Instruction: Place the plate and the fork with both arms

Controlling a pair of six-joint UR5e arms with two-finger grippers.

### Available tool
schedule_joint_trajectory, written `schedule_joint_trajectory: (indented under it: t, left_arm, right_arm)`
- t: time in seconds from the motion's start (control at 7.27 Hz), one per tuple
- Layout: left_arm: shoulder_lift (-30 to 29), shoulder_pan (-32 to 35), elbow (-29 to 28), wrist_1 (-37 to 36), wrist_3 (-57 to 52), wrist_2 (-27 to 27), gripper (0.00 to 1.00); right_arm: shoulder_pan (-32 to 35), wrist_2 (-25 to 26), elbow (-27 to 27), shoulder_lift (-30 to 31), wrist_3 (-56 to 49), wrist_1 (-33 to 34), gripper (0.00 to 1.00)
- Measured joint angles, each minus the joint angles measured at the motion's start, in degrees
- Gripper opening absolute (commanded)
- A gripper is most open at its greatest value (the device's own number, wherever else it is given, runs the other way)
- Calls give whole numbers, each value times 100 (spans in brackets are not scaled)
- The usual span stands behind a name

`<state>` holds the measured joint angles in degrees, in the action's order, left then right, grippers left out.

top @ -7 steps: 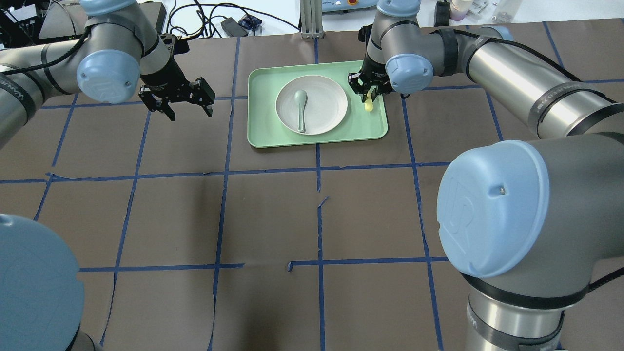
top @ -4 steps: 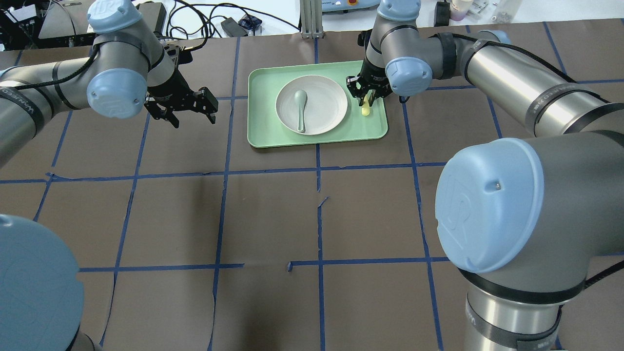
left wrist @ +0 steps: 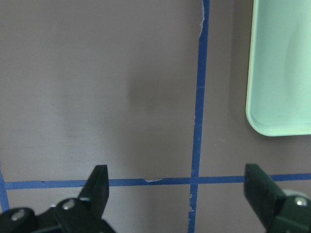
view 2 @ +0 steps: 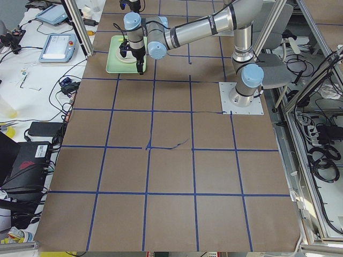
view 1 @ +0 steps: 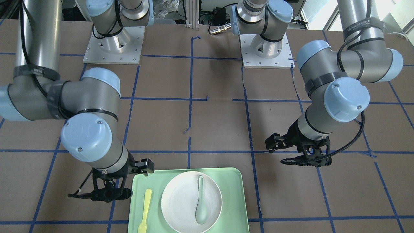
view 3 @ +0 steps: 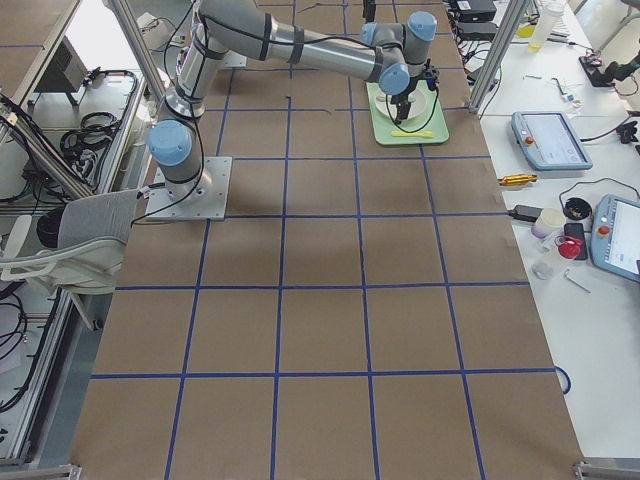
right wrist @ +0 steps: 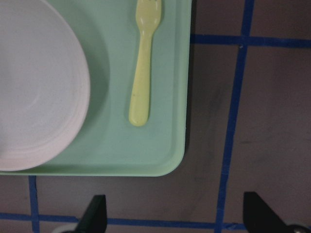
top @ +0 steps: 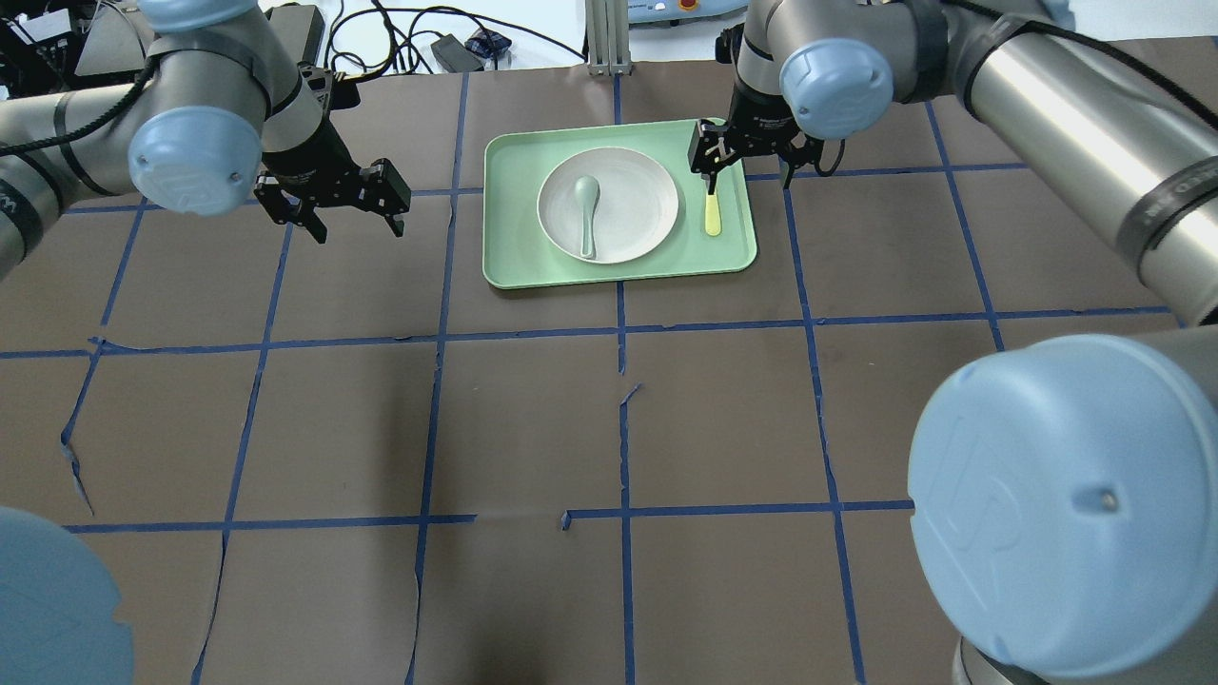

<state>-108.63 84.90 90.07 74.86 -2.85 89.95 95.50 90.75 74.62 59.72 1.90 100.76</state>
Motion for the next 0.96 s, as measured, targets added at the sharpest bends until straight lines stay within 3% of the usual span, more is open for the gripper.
schedule_joint_trajectory:
  t: [0.41,0.69,0.96]
  left_arm:
    - [468,439,-163,1006,765,174,100]
    - [814,683,-139,1455,1074,135,100]
    - [1194,774,-161,2012,1114,123,100]
  right_arm:
    - [-12,227,253,1167,-59,-1363,100]
    - [3,197,862,1829,-14,-1411,100]
    - [11,41,1118,2101,44,-1307,100]
